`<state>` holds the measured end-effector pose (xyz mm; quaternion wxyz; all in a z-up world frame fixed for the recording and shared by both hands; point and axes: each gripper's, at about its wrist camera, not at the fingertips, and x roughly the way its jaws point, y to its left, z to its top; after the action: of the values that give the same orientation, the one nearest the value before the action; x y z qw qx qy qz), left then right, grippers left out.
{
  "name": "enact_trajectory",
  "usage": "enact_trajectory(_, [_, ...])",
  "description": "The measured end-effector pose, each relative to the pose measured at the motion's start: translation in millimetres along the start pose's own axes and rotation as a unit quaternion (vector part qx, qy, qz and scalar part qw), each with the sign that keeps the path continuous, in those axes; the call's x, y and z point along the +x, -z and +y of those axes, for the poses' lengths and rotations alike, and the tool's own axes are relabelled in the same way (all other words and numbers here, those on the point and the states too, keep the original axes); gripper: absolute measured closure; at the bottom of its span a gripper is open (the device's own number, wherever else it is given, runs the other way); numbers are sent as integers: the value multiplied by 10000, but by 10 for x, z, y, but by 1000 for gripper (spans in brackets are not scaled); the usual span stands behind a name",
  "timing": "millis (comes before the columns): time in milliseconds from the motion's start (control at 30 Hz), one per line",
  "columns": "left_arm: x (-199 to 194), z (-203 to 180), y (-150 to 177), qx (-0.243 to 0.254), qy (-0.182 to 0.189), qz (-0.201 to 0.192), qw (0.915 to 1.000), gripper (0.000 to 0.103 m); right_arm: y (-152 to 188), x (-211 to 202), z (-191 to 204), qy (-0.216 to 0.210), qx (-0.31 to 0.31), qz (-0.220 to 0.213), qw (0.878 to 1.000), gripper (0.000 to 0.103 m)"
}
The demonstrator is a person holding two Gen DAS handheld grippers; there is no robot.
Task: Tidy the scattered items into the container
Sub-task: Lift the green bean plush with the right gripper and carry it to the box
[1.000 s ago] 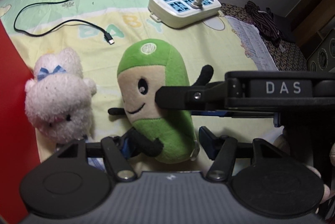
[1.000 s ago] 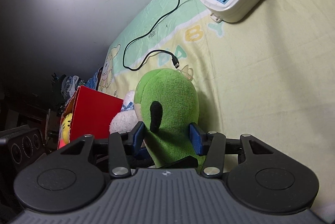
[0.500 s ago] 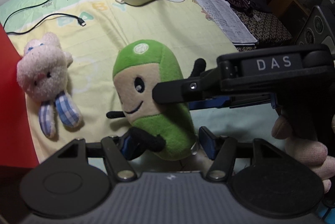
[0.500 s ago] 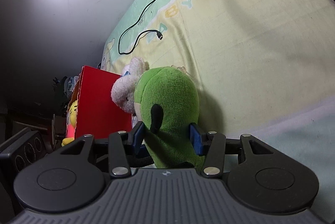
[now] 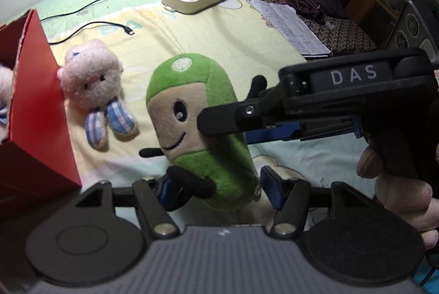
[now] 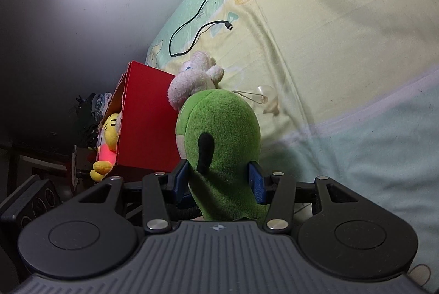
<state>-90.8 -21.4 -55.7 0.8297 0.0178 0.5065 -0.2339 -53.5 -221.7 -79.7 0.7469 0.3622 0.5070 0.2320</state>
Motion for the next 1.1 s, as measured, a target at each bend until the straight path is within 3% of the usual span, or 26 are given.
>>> enact_trajectory(367, [-494, 309, 76, 166, 131, -411, 9989, 41, 255, 53, 580, 40, -449, -426, 9981, 53])
enact_trajectory(733, [-1020, 690, 85, 278, 146, -1076, 9937, 41, 387, 120, 1114, -76, -791, -834, 9933, 53])
enact_trajectory(900, [-1271, 899, 54, 341, -33, -1486, 9883, 41, 405, 166, 1404, -248, -983, -1022, 9896, 53])
enact_trajectory(1100, [-1467, 1249, 26, 202, -527, -1810, 9819, 41, 349, 376, 1760, -509, -1407, -1135, 9822, 53])
